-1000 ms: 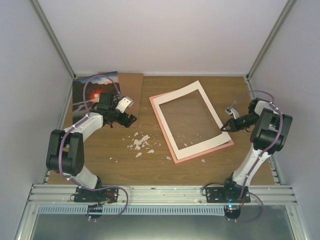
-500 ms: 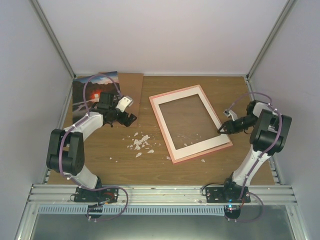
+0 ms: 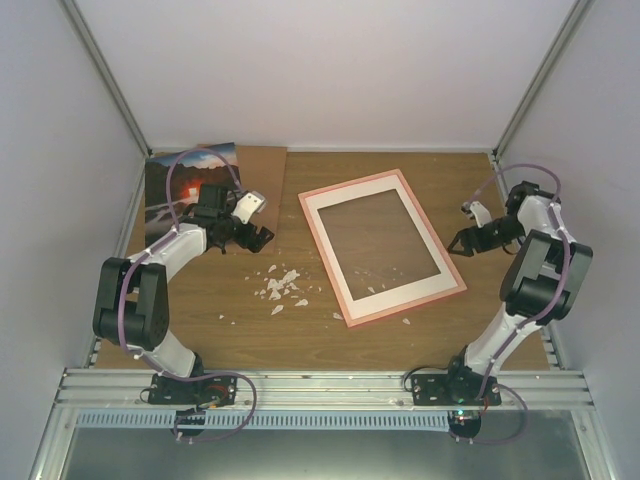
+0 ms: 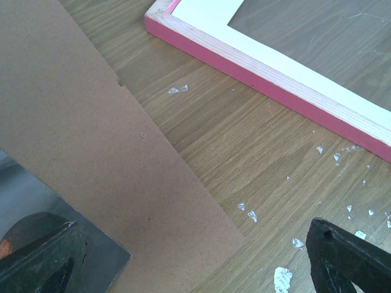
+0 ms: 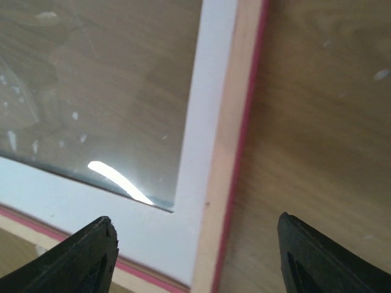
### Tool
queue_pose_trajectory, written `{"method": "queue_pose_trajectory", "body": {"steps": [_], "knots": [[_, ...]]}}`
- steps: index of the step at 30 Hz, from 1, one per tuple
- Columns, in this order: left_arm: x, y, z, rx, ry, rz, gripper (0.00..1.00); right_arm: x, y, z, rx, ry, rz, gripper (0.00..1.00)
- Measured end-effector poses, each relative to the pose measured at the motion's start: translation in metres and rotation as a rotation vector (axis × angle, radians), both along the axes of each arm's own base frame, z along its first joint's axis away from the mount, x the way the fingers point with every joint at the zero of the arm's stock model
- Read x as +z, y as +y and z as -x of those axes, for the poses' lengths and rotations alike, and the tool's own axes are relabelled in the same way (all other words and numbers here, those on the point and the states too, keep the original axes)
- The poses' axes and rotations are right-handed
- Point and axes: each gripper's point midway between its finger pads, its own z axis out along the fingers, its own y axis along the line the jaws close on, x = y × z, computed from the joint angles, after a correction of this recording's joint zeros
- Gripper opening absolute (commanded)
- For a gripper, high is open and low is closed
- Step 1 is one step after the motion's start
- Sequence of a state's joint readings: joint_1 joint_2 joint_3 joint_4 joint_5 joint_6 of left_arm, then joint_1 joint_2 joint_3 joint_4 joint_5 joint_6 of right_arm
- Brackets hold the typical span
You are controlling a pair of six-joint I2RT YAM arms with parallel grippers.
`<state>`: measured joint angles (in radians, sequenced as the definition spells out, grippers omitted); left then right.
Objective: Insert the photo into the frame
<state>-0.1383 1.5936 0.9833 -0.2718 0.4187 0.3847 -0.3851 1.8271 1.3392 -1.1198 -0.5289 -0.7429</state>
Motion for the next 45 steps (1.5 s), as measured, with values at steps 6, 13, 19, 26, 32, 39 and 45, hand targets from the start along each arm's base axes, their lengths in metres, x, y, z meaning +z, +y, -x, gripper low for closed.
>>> {"method": "queue_pose_trajectory", "body": {"steps": [6, 13, 19, 26, 32, 39, 45], "knots": [[0.002, -0.001, -0.004, -0.001, -0.005, 0.002, 0.95, 0.004, -0.012, -0.033, -0.047, -0.044, 0.012, 0.65], [0.005, -0.004, -0.007, -0.014, -0.011, 0.011, 0.86, -0.031, 0.0, -0.036, -0.088, 0.065, -0.091, 0.75], [-0.004, -0.005, -0.01, -0.023, 0.019, 0.007, 0.82, -0.044, 0.014, -0.029, -0.096, 0.117, -0.17, 0.75], [-0.021, -0.012, -0.021, -0.033, 0.04, -0.058, 0.77, -0.048, 0.041, 0.007, -0.086, 0.173, -0.28, 0.75], [-0.052, -0.036, -0.028, -0.07, 0.095, -0.128, 0.73, -0.047, 0.059, 0.032, -0.07, 0.206, -0.341, 0.76], [-0.073, -0.054, -0.046, -0.079, 0.114, -0.185, 0.65, -0.046, 0.068, 0.045, -0.022, 0.219, -0.35, 0.77], [-0.077, -0.067, -0.056, -0.088, 0.106, -0.208, 0.65, -0.047, 0.069, 0.057, 0.028, 0.22, -0.33, 0.77]]}}
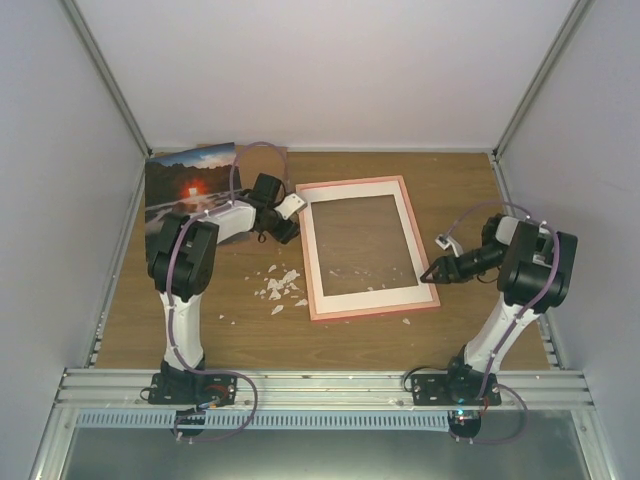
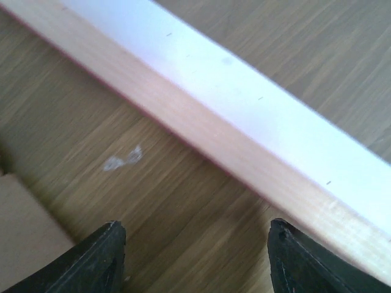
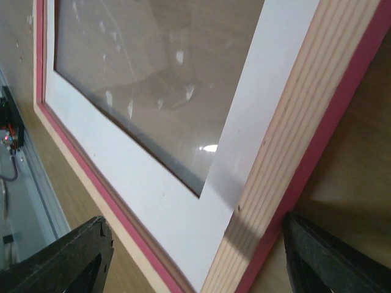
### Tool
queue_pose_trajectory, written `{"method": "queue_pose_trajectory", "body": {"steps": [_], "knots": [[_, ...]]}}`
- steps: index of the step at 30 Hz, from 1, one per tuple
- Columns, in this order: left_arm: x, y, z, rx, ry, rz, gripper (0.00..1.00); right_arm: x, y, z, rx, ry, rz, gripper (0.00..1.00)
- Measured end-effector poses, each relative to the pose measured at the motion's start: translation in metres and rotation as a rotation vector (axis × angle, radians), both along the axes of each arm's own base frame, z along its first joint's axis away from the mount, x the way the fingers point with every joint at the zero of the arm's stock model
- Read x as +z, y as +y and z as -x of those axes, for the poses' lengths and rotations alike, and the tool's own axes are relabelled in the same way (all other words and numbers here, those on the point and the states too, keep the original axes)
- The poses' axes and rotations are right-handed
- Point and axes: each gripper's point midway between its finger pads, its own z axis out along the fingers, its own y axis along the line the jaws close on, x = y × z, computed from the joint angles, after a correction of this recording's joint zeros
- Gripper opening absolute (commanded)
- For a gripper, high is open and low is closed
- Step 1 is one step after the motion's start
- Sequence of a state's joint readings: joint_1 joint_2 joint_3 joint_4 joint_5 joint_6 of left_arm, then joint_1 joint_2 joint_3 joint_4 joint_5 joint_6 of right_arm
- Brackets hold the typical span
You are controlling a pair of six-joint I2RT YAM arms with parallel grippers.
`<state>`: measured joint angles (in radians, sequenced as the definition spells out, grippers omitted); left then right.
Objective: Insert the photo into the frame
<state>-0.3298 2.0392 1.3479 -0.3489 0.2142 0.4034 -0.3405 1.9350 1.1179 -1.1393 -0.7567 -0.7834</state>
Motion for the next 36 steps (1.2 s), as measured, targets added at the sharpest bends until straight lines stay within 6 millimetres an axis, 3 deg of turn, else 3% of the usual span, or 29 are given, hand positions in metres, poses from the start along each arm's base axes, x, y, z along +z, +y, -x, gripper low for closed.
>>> {"method": "queue_pose_trajectory", "body": {"steps": [4, 13, 16, 18, 21, 26, 28, 31, 36], "knots": [[-0.004, -0.014, 0.0, -0.017, 0.006, 0.001, 0.65, 0.0, 0.005, 0.014, 0.043, 0.02, 0.001, 0.77], [-0.004, -0.025, -0.008, -0.017, 0.011, 0.029, 0.71, 0.001, 0.01, 0.04, 0.135, 0.069, 0.028, 0.81], [0.002, -0.02, -0.004, -0.007, 0.018, 0.051, 0.77, 0.005, -0.003, 0.032, 0.144, 0.045, 0.085, 0.84], [0.015, -0.011, 0.001, 0.01, 0.017, 0.075, 0.81, 0.017, -0.015, 0.008, 0.131, -0.026, 0.128, 0.85], [0.041, 0.02, -0.003, 0.073, -0.015, 0.105, 0.85, 0.048, -0.026, -0.034, 0.101, -0.173, 0.173, 0.85], [0.071, 0.108, -0.02, 0.258, -0.091, 0.111, 0.89, 0.104, -0.011, -0.077, 0.068, -0.398, 0.167, 0.88], [0.067, 0.138, -0.021, 0.322, -0.087, 0.096, 0.89, 0.118, 0.005, -0.084, 0.067, -0.449, 0.144, 0.9], [0.055, 0.168, -0.013, 0.387, -0.053, 0.073, 0.9, 0.132, 0.031, -0.094, 0.072, -0.514, 0.109, 0.92], [0.046, 0.211, -0.005, 0.482, -0.02, 0.069, 0.94, 0.147, 0.096, -0.105, 0.127, -0.6, 0.044, 0.91]]}}
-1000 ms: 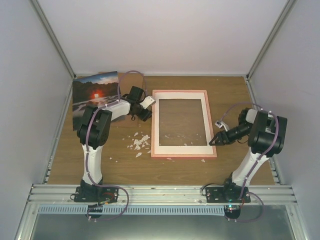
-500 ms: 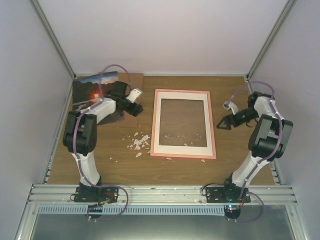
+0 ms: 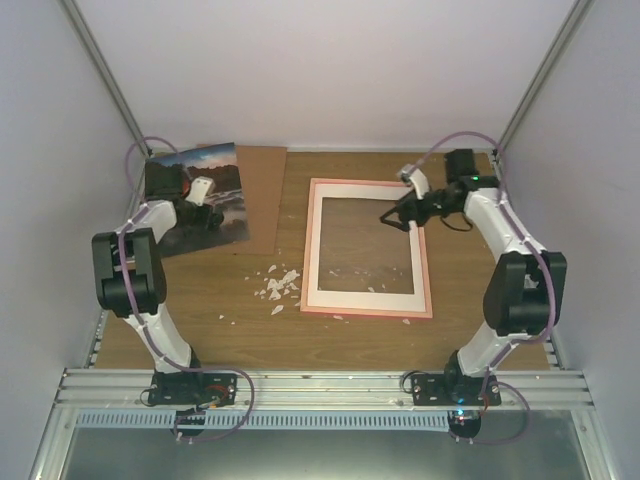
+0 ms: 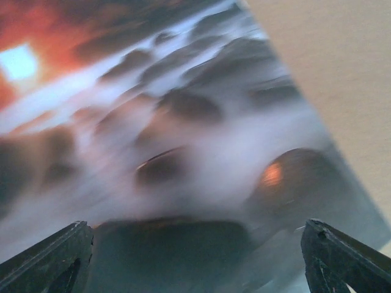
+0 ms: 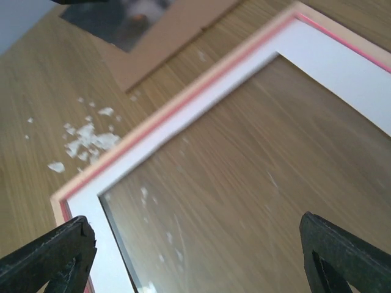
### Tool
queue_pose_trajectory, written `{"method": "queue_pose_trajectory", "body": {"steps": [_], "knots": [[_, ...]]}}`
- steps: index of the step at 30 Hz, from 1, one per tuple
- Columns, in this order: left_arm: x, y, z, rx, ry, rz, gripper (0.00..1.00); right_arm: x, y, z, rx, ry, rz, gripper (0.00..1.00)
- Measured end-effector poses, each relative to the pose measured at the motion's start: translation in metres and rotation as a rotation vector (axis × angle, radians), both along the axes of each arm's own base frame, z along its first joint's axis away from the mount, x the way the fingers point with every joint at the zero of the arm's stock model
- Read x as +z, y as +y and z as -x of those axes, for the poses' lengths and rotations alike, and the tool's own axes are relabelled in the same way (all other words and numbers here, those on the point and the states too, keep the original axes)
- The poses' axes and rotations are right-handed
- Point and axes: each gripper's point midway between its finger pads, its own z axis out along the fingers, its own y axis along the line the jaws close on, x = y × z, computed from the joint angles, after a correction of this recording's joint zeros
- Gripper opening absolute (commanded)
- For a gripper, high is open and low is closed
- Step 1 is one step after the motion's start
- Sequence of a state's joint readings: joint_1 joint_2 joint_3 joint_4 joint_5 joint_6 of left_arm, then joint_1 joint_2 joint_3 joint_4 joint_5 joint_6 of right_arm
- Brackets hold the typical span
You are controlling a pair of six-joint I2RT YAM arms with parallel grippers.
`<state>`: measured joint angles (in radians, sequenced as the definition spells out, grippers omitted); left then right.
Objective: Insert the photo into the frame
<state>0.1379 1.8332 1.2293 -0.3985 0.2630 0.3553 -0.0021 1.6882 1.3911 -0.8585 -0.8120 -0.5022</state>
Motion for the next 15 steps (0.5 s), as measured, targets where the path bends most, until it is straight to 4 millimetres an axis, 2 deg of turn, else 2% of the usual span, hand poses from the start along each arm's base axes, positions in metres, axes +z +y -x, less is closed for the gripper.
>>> {"method": "queue_pose_trajectory", "body": {"steps": [3, 5, 9, 13, 15], "knots": [[0.0, 0.035, 0.009, 0.077, 0.011, 0.018, 0.96, 0.005, 0.049, -0.003, 0.06, -0.021, -0.042, 0.89], [0.002, 0.063, 0.019, 0.148, 0.016, 0.04, 0.97, 0.004, 0.074, -0.004, 0.084, -0.016, -0.07, 0.86], [0.009, 0.111, 0.043, 0.289, 0.008, 0.101, 0.98, -0.011, 0.121, -0.016, 0.108, 0.019, -0.113, 0.78], [0.009, 0.143, 0.074, 0.419, 0.006, 0.181, 0.97, -0.03, 0.167, -0.028, 0.125, 0.055, -0.127, 0.69], [0.006, 0.152, 0.087, 0.47, 0.013, 0.214, 0.97, -0.034, 0.191, -0.032, 0.137, 0.06, -0.134, 0.67]]}}
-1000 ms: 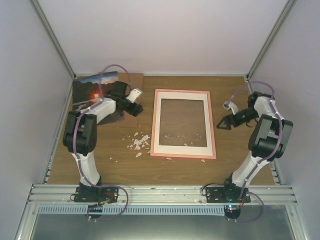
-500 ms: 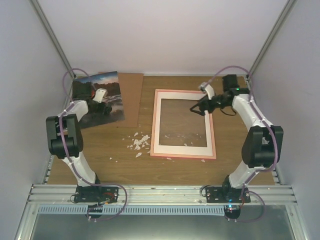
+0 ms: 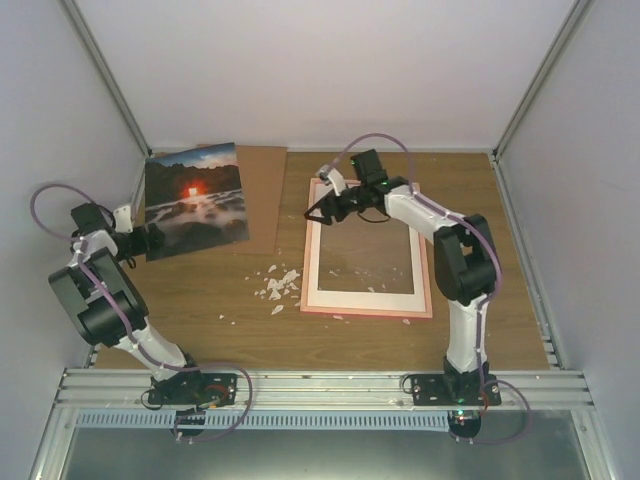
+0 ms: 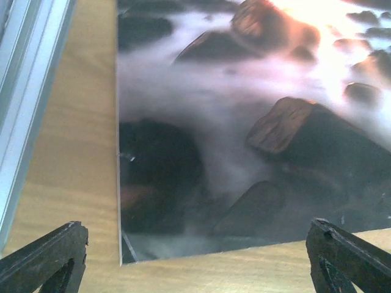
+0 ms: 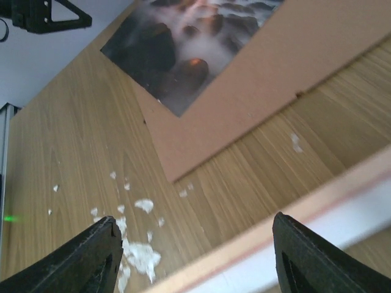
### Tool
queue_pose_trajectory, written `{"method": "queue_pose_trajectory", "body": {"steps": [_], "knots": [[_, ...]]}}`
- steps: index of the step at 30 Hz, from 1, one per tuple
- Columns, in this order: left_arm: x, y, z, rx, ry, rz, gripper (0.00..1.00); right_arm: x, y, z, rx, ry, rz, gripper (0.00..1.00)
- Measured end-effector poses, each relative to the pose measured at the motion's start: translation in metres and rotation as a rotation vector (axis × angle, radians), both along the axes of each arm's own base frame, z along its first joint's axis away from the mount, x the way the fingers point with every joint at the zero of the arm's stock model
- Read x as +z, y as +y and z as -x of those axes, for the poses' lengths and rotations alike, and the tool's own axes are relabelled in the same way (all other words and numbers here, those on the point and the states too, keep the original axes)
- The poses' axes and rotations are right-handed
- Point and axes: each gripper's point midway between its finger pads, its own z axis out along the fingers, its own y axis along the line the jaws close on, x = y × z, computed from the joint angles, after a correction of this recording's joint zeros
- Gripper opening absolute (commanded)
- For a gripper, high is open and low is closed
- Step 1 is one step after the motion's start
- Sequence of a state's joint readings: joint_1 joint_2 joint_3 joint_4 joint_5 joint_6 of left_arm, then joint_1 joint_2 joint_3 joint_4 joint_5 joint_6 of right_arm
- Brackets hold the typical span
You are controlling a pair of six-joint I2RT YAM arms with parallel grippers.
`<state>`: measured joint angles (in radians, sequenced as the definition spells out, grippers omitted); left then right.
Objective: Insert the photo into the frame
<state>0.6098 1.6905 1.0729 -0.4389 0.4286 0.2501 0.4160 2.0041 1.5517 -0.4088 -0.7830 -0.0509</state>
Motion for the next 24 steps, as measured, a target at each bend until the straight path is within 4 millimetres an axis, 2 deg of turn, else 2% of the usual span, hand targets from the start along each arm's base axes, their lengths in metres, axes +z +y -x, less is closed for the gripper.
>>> {"method": "queue_pose_trajectory", "body": {"steps": [3, 6, 10, 16, 21, 24], "knots": [[-0.008, 0.007, 0.011, 0.045, 0.018, 0.027, 0.95, -0.004, 0.03, -0.002, 0.016, 0.001, -0.011, 0.66], [-0.011, 0.005, 0.013, 0.052, 0.024, 0.044, 0.92, -0.008, 0.054, 0.001, 0.036, 0.012, -0.021, 0.66], [-0.016, 0.004, 0.011, 0.058, 0.024, 0.069, 0.89, -0.016, 0.076, 0.006, 0.056, 0.032, -0.028, 0.68], [-0.047, 0.001, 0.012, 0.079, 0.087, 0.134, 0.87, -0.029, 0.108, 0.006, 0.075, 0.065, -0.043, 0.72], [-0.047, 0.002, 0.01, 0.093, 0.079, 0.143, 0.86, -0.041, 0.136, 0.006, 0.077, 0.071, -0.054, 0.7], [-0.047, 0.002, 0.009, 0.093, 0.078, 0.143, 0.84, -0.046, 0.151, -0.002, 0.033, 0.067, -0.063, 0.67]]}}
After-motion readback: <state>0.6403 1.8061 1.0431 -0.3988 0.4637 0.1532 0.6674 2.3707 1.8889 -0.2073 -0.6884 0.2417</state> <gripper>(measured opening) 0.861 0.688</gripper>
